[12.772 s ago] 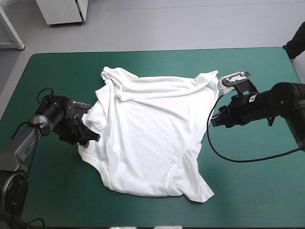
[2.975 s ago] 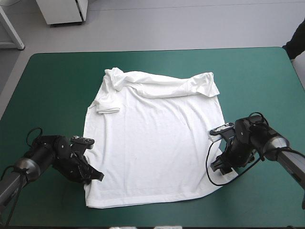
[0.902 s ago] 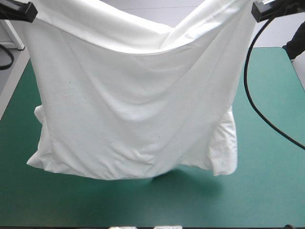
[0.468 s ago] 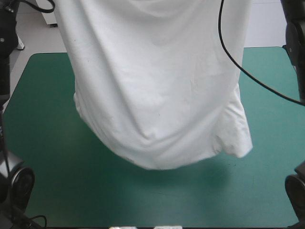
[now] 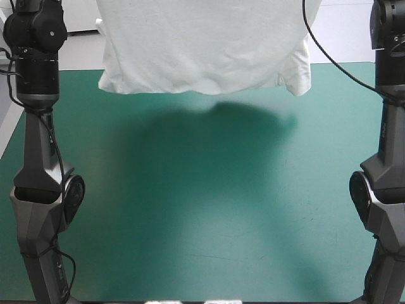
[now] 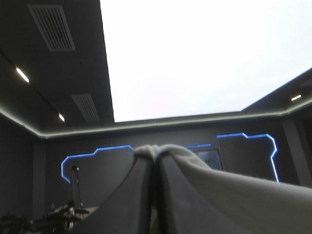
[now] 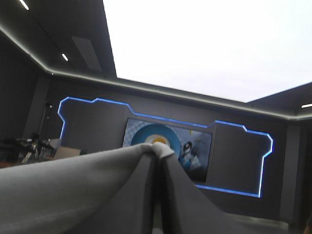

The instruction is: Fold the cloth

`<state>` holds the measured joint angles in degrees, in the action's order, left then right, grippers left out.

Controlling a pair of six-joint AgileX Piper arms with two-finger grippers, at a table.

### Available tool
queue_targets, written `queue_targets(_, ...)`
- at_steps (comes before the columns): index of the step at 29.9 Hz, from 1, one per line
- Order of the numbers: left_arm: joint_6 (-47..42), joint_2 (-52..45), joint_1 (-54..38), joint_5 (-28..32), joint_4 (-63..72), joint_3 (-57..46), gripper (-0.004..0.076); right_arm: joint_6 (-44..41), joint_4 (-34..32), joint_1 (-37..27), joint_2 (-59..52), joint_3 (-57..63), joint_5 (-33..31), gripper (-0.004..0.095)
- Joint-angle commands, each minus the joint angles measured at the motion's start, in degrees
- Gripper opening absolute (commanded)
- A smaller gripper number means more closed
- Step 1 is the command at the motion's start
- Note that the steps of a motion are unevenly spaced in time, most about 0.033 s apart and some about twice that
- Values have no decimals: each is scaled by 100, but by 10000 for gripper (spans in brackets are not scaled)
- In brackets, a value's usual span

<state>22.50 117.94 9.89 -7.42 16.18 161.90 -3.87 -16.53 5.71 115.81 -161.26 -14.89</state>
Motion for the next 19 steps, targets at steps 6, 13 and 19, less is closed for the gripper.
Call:
queue_targets(6, -65, 633, -266, -1442, 107, 140, -9, 387, 320, -85, 523, -160, -1187, -17)
queue_targets(13, -549, 858, -445, -3515, 112, 129, -9, 1978, 1817, -85, 648, 323, -2609, -17)
queue_targets(19, -1123, 916, -445, -4788, 128, -198, -9, 2104, 2042, -85, 586, 1058, -3451, -17)
